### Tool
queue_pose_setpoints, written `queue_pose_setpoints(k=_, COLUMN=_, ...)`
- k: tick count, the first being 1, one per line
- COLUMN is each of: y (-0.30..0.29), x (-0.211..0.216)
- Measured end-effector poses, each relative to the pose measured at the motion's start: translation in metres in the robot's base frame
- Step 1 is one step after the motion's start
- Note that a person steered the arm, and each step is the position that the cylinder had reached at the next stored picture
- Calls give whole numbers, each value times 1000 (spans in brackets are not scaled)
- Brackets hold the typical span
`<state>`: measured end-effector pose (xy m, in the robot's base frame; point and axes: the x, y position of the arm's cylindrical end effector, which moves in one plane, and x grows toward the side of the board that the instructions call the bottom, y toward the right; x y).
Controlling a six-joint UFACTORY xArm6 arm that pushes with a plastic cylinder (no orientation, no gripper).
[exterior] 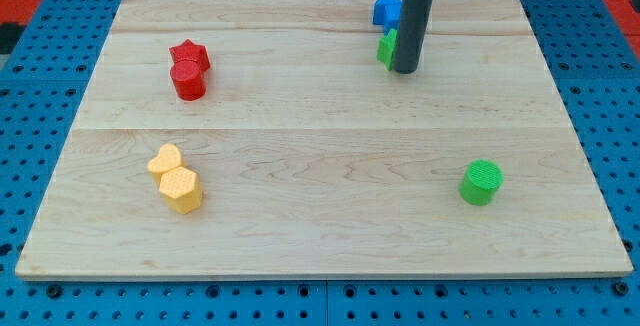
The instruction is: Move the green star closer to the blue cube
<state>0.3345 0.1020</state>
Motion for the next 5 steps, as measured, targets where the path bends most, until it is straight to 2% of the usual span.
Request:
queue_pose_setpoints(k=1, y=-5, x=-20)
queue_pose_setpoints(k=3, y=-5, x=-17)
queue_pose_setpoints(k=4, y=-9, x=-7)
queue_pose_setpoints(k=5, y=-36, x=30)
